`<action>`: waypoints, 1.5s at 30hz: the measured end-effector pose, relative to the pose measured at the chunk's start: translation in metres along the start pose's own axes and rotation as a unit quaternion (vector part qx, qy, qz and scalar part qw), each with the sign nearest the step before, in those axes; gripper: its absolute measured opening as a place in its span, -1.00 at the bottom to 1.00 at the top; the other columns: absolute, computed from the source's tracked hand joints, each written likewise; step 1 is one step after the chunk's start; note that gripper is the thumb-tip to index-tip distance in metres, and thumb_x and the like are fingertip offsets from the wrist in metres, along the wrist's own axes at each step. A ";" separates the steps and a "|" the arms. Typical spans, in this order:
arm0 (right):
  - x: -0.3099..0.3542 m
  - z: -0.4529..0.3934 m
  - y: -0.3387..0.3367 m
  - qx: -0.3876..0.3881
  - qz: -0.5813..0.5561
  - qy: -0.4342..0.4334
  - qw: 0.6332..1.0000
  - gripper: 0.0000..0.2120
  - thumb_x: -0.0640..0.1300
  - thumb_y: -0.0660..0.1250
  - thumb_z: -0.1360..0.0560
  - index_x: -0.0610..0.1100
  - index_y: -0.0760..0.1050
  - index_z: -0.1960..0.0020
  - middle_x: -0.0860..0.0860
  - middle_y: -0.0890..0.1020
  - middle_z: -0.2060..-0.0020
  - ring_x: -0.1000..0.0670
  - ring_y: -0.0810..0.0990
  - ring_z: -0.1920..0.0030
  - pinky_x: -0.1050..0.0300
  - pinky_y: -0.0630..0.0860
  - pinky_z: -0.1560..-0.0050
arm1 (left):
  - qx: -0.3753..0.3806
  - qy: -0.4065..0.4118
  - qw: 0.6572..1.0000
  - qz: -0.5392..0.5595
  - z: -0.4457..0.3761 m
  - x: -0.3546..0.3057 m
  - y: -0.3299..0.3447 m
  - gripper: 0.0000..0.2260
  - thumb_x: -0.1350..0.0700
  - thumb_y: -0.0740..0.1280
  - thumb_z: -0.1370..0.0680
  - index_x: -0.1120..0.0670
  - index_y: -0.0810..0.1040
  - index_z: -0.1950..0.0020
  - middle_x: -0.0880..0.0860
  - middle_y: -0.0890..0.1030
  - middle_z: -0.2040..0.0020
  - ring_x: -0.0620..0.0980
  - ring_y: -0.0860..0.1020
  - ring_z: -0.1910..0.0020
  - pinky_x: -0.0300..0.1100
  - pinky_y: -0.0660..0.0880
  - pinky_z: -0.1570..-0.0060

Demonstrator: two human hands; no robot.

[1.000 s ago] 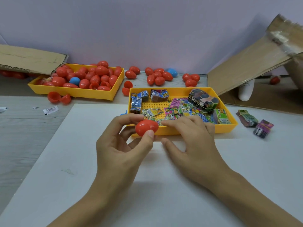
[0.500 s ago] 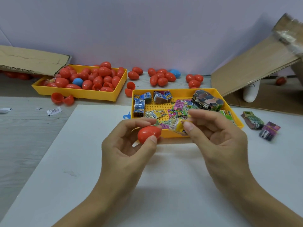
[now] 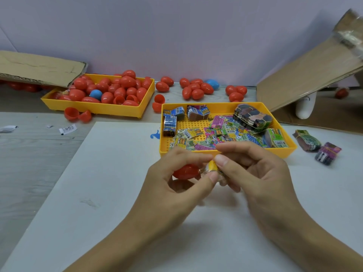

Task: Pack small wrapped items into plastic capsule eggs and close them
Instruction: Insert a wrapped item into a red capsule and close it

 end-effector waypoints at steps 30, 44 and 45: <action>0.011 0.012 0.005 -0.032 0.249 -0.097 0.963 -0.91 -0.17 0.44 -0.40 0.01 0.65 0.13 0.12 0.65 0.32 0.03 0.63 0.31 0.16 0.49 0.46 | -0.048 0.059 0.993 -0.088 0.005 -0.016 -0.002 -0.73 0.12 0.50 -0.41 -0.04 0.57 -0.07 -0.07 0.54 0.07 -0.10 0.59 0.25 -0.41 0.43 0.39; 0.030 0.020 0.005 -0.068 0.363 -0.232 0.900 -0.89 -0.13 0.50 -0.30 -0.05 0.56 0.25 0.12 0.50 0.42 0.12 0.46 0.40 0.33 0.33 0.46 | 0.006 0.060 0.998 -0.027 0.005 -0.015 0.001 -0.85 0.02 0.42 -0.43 0.02 0.56 0.06 -0.04 0.56 -0.01 0.04 0.57 0.01 -0.29 0.51 0.18; 0.030 0.020 0.004 -0.070 0.369 -0.233 0.897 -0.87 -0.18 0.50 -0.28 -0.07 0.56 0.26 0.13 0.49 0.43 0.11 0.45 0.40 0.35 0.32 0.46 | 0.018 0.051 0.998 -0.013 0.005 -0.015 0.001 -0.85 0.02 0.43 -0.42 0.03 0.54 0.10 -0.03 0.56 -0.01 0.02 0.57 0.06 -0.26 0.50 0.21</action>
Point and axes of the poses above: each hand's wrist, its own z-axis away from the middle knuckle, its own y-axis out of the palm, x = y × z, the point moved 5 cm from there along -z, towards the middle knuckle
